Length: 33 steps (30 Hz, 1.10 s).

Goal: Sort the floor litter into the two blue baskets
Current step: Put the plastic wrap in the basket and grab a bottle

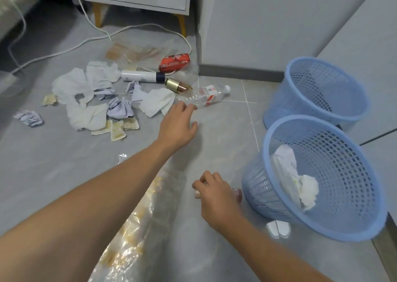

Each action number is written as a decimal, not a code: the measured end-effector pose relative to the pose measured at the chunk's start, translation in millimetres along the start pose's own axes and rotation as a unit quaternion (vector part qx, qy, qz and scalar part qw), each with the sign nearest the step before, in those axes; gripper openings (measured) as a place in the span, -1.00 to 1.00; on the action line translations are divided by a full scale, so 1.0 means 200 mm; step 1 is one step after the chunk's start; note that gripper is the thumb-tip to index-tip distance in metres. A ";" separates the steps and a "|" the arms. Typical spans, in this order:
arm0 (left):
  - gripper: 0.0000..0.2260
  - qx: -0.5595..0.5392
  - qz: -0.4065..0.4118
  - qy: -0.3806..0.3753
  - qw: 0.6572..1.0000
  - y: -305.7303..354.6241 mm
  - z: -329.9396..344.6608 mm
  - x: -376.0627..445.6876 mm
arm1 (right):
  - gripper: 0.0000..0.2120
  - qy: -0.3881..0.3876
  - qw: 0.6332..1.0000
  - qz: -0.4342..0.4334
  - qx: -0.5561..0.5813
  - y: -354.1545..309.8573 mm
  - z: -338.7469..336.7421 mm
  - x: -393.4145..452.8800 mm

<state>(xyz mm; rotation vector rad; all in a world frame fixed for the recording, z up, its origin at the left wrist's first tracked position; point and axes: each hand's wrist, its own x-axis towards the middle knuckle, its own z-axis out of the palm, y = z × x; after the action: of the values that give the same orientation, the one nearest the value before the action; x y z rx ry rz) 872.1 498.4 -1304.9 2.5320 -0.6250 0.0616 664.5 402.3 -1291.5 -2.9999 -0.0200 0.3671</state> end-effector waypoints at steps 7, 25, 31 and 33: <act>-0.42 0.099 -0.004 -0.060 0.993 -0.02 0.11 0.45 | -0.73 0.027 0.996 -0.037 0.071 0.09 0.15 0.15; -0.23 -0.018 -0.120 -0.088 0.989 0.04 -0.10 0.21 | -0.88 0.129 0.973 0.023 0.188 -0.01 -0.22 0.20; -0.33 -0.145 -0.109 -0.040 0.983 0.09 -0.46 0.14 | -0.88 0.214 0.944 0.038 0.249 -0.07 -0.64 0.21; -0.34 -0.212 -0.094 -0.019 0.972 0.17 -0.61 0.19 | -0.84 0.244 0.927 0.045 0.280 -0.03 -0.83 0.22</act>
<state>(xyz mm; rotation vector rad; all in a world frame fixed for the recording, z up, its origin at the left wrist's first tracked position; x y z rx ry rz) 899.9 518.2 -1178.1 2.1657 -0.3619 -0.1718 747.9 390.5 -1141.6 -2.4392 0.2271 -0.3277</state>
